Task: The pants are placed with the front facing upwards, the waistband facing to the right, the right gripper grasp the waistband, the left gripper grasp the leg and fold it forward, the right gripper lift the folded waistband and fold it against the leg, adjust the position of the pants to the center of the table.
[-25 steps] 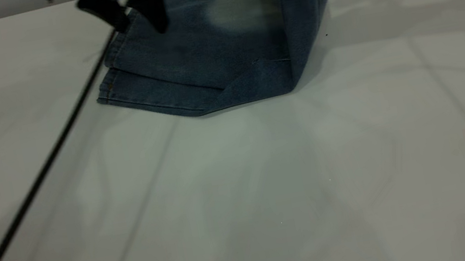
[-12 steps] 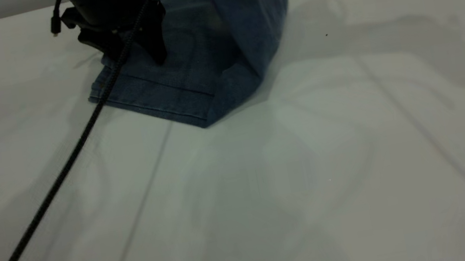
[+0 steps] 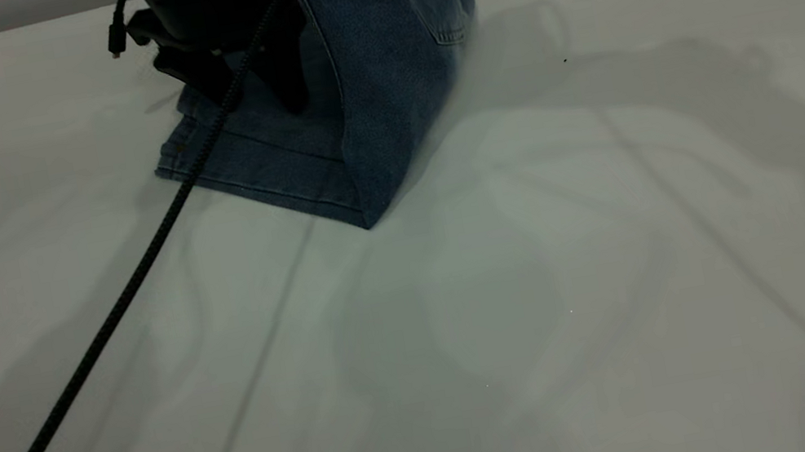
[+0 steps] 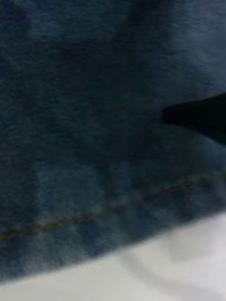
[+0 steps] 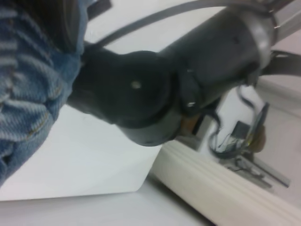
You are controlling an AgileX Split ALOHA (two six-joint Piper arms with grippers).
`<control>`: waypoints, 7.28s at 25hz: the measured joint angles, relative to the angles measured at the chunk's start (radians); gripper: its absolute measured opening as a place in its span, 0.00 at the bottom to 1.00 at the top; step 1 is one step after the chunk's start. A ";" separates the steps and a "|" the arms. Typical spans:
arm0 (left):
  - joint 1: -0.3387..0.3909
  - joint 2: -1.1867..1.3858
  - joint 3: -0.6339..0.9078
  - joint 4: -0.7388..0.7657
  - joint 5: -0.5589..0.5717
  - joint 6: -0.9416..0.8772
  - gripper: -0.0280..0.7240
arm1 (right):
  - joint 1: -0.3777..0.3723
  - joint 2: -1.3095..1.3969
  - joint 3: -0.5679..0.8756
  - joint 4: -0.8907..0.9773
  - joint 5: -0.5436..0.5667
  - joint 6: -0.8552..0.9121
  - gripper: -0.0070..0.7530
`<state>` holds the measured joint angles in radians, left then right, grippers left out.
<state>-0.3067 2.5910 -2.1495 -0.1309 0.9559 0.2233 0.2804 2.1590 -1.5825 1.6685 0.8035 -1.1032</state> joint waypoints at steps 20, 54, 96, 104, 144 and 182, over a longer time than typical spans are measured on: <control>0.178 0.000 -0.462 0.193 0.216 -0.109 0.77 | 0.110 0.176 -0.014 0.116 -0.143 -0.248 0.12; 0.059 0.032 -0.434 0.002 0.216 0.307 0.77 | -0.124 0.083 -0.080 -0.678 0.138 0.498 0.81; -0.196 0.162 -0.339 0.131 0.216 -0.089 0.77 | -0.267 0.080 -0.080 -0.772 0.188 0.513 0.79; -0.201 0.047 -0.413 0.196 0.216 -0.100 0.77 | -0.299 0.046 -0.166 -0.773 0.366 0.570 0.79; -0.202 -1.405 0.864 0.332 0.216 -0.367 0.77 | -0.321 -1.336 0.625 -1.079 0.445 0.775 0.79; -0.202 -2.378 1.619 0.341 0.216 -0.387 0.77 | -0.321 -2.064 1.087 -1.571 0.363 1.021 0.75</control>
<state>-0.5085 0.2128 -0.5300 0.2100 1.1716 -0.1633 -0.0408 0.0947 -0.4959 0.0973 1.1662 -0.0820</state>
